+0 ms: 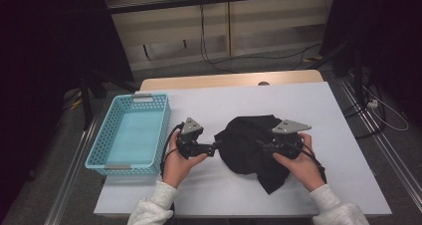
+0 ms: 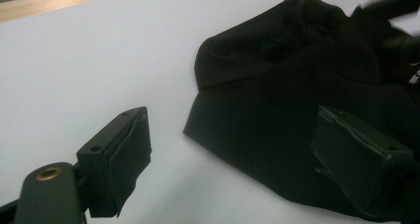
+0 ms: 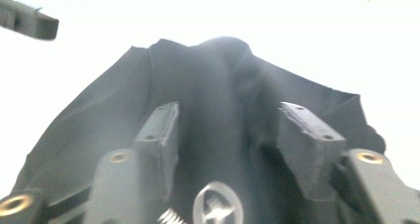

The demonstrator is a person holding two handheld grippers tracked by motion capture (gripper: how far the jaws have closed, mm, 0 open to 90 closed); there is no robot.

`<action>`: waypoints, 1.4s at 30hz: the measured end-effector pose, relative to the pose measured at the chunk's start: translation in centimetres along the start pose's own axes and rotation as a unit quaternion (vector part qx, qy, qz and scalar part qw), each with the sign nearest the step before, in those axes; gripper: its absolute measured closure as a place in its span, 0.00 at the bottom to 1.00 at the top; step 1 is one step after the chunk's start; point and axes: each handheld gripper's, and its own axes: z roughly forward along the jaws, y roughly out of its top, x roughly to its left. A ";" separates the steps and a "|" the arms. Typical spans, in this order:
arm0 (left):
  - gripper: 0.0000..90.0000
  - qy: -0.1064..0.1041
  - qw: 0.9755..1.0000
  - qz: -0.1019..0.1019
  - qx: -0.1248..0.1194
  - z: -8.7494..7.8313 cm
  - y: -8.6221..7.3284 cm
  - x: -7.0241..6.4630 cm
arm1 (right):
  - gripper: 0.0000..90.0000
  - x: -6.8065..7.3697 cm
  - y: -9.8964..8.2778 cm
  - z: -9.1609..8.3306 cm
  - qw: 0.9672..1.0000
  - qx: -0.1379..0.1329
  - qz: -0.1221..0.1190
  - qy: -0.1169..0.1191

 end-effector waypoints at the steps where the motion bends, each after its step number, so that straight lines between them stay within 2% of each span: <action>1: 0.17 0.003 1.000 0.002 0.000 0.0 0.0 0.1 | 0.41 -0.3 0.2 -0.2 1.000 -0.005 -0.004 -0.005; 3: 0.17 0.003 1.000 -0.001 0.000 0.0 0.0 0.1 | 0.39 -0.8 0.7 -0.2 1.000 -0.018 0.001 0.000; 5: 0.17 0.003 1.000 0.001 0.000 -0.1 0.0 0.1 | 0.43 -1.1 1.0 0.2 1.000 -0.013 -0.002 0.003; 7: 0.17 0.003 1.000 0.003 -0.001 -0.1 0.1 0.1 | 0.43 -1.3 1.1 0.8 1.000 -0.019 0.003 0.010; 12: 0.17 0.000 1.000 -0.004 0.001 -0.1 -0.1 0.1 | 0.44 -0.8 1.5 2.0 1.000 -0.002 -0.009 0.021; 15: 0.17 0.003 1.000 0.001 0.000 -0.2 0.0 0.2 | 0.47 -0.3 1.6 2.9 1.000 0.012 -0.018 0.023; 18: 0.16 0.000 1.000 0.000 0.002 -0.1 -0.1 0.1 | 0.64 0.0 1.3 3.6 0.998 0.032 -0.031 0.033; 19: 0.16 0.001 1.000 0.001 0.002 -0.1 -0.1 0.1 | 0.74 0.1 1.2 3.7 0.998 0.040 -0.041 0.035; 20: 0.16 0.001 1.000 0.001 0.002 -0.1 -0.1 0.1 | 0.86 0.0 1.1 3.8 0.997 0.051 -0.043 0.041; 22: 0.16 0.001 1.000 -0.001 0.003 0.0 -0.2 0.2 | 0.95 -0.4 1.0 3.6 0.997 0.047 -0.031 0.058; 25: 0.16 0.001 1.000 -0.002 0.001 -0.1 -0.1 0.1 | 0.97 -1.3 1.3 2.7 0.998 0.023 -0.006 0.051; 28: 0.16 0.000 1.000 -0.001 -0.004 -0.2 0.0 0.0 | 0.97 -3.1 1.6 1.1 1.000 -0.011 0.018 0.014; 30: 0.16 -0.002 1.000 0.002 0.000 -0.1 0.0 -0.2 | 0.97 -4.2 1.4 0.4 0.999 -0.017 0.033 -0.002; 31: 0.16 0.000 1.000 0.005 0.001 0.0 0.0 -0.2 | 0.97 -4.9 1.1 0.1 0.999 -0.014 0.042 -0.019; 34: 0.16 -0.008 1.000 0.005 0.004 0.4 -0.1 -0.6 | 0.97 -5.8 0.1 -0.2 0.998 -0.005 0.049 -0.036; 40: 0.16 -0.013 1.000 0.003 0.010 0.8 -0.2 -0.9 | 0.96 -6.0 -1.5 0.2 0.997 0.040 0.030 -0.054; 41: 0.16 -0.012 1.000 0.006 0.012 0.9 -0.3 -1.0 | 0.96 -6.1 -1.6 0.2 0.997 0.041 0.029 -0.057; 42: 0.16 -0.015 1.000 0.000 0.014 1.0 -0.4 -1.2 | 0.96 -6.1 -1.7 0.2 0.997 0.043 0.033 -0.056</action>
